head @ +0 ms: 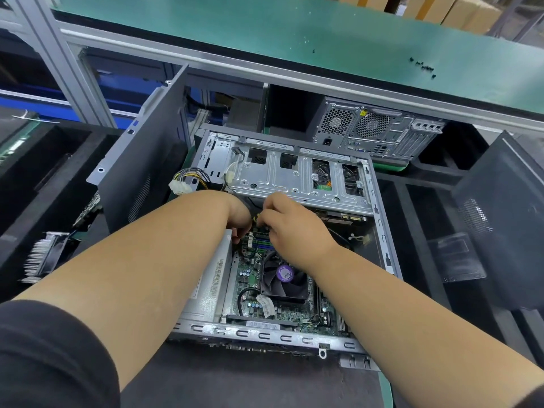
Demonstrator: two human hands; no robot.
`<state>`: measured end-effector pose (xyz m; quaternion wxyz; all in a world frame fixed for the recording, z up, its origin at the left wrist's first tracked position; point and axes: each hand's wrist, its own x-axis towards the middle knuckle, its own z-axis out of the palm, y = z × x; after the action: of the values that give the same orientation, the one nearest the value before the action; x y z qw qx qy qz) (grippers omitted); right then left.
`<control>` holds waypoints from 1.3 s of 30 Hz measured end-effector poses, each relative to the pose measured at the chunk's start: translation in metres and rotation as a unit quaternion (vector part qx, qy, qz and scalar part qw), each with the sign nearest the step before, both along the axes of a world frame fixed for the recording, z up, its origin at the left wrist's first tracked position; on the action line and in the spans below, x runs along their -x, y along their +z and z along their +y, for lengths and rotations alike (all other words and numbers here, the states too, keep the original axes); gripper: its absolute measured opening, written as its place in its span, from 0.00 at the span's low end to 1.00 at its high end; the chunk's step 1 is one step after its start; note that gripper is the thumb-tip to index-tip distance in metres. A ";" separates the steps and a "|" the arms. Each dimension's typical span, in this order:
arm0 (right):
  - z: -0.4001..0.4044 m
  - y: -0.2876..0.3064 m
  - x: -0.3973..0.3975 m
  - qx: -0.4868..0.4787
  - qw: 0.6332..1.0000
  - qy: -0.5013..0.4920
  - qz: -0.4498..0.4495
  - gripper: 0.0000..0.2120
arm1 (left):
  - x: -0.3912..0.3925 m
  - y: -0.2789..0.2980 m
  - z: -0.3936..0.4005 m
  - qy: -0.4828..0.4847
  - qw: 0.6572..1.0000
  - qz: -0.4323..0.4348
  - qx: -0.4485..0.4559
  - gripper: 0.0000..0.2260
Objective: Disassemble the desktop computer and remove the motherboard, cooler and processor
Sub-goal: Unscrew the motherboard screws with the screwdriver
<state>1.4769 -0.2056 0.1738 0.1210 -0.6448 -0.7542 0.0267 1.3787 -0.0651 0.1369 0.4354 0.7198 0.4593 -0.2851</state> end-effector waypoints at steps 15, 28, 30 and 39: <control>-0.005 0.012 -0.008 -0.036 0.998 -0.048 0.036 0.08 | -0.001 0.008 -0.005 0.011 1.000 -0.007 0.006 0.16; -0.007 0.011 -0.014 -0.044 0.993 -0.063 0.089 0.07 | 0.003 -0.005 0.004 0.044 0.999 -0.008 0.001 0.08; -0.007 0.009 -0.015 -0.037 0.993 -0.061 0.094 0.07 | 0.004 -0.005 0.004 0.035 0.999 0.002 -0.004 0.05; -0.007 0.010 -0.015 -0.030 0.993 -0.059 0.099 0.07 | 0.005 -0.001 0.002 0.064 0.998 0.015 -0.013 0.15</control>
<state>1.4919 -0.2125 0.1838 0.2156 -0.6783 -0.6999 0.0601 1.3733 -0.0632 0.1362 0.4368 0.6901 0.5142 -0.2617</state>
